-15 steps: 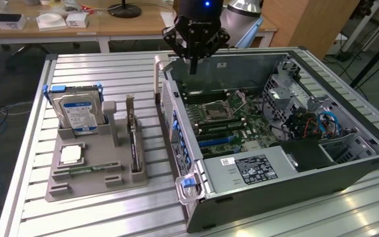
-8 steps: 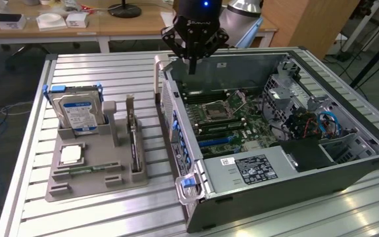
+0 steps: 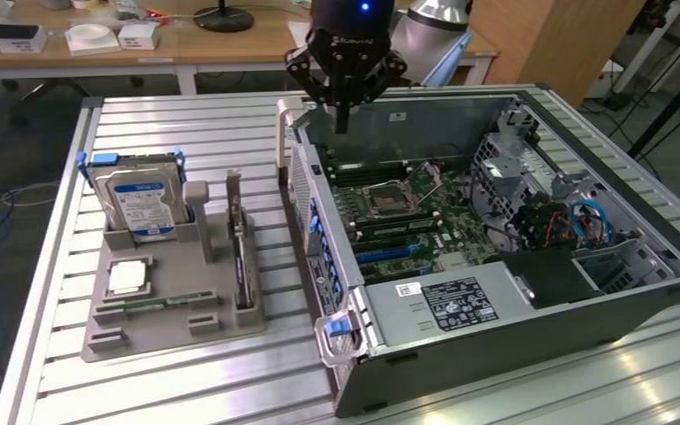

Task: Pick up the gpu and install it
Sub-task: 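Reach for the gpu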

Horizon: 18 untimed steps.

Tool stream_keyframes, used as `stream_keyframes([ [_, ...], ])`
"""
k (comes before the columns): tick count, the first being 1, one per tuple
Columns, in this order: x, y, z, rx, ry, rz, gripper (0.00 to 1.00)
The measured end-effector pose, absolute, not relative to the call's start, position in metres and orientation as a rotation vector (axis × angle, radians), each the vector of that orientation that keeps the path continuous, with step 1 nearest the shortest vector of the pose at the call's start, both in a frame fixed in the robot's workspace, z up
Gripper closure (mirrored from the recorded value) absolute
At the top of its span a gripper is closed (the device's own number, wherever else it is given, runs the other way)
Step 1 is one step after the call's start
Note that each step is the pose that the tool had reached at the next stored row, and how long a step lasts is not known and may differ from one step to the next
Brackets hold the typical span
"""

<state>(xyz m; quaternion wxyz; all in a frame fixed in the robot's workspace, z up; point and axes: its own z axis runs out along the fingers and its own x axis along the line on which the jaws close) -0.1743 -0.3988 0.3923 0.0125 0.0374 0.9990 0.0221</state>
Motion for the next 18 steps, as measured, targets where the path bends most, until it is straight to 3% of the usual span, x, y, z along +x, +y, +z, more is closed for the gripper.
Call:
stream_keyframes([
  [18,-0.189,-0.399,0.392,0.116,3.114,0.069,0.89],
])
